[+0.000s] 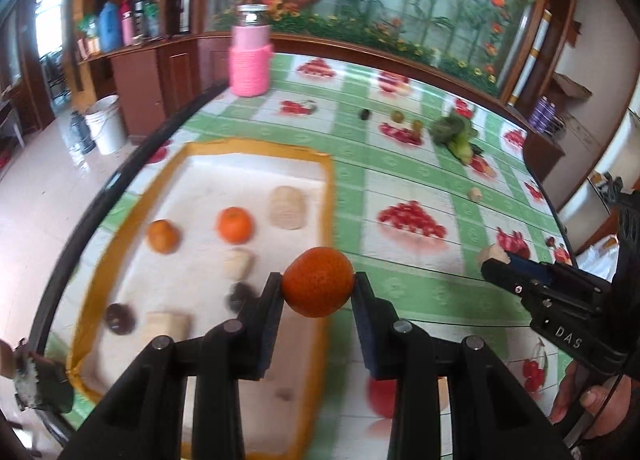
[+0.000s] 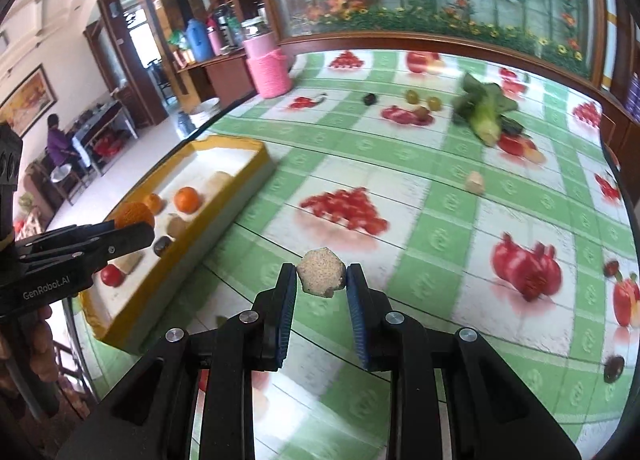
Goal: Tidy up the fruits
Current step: 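Carry the mandarin and cake into the white tray and open both tools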
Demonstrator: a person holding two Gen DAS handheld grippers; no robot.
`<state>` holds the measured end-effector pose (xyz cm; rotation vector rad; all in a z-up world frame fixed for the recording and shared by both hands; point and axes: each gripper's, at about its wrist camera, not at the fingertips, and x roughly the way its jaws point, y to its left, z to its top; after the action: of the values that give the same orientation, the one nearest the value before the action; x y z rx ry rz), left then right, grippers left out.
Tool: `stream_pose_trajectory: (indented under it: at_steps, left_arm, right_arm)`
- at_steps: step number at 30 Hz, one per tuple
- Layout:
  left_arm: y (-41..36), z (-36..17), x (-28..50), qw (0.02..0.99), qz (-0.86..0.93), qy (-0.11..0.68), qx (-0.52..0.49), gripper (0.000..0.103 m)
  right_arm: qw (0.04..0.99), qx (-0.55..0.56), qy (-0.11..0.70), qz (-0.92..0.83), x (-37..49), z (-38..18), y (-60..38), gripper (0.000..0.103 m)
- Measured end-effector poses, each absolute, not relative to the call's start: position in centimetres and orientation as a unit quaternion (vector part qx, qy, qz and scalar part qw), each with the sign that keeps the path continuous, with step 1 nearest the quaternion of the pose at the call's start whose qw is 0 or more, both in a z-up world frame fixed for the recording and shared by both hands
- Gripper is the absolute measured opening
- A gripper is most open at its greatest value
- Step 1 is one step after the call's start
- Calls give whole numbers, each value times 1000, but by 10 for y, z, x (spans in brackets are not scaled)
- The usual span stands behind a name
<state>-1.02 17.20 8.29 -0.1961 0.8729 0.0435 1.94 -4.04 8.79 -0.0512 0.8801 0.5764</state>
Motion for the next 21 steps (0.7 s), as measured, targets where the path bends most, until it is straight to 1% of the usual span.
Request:
stream_pose_trajectory:
  at_steps: [12,21]
  left_arm:
    - [261,63,-18,888,97,435,-117,37]
    - [282,41,-2,874,106,458,-125,37]
  right_arm:
    - [844,-55,412,339,53,98,67,25]
    - [828,-78,425,359,89,90,131,25]
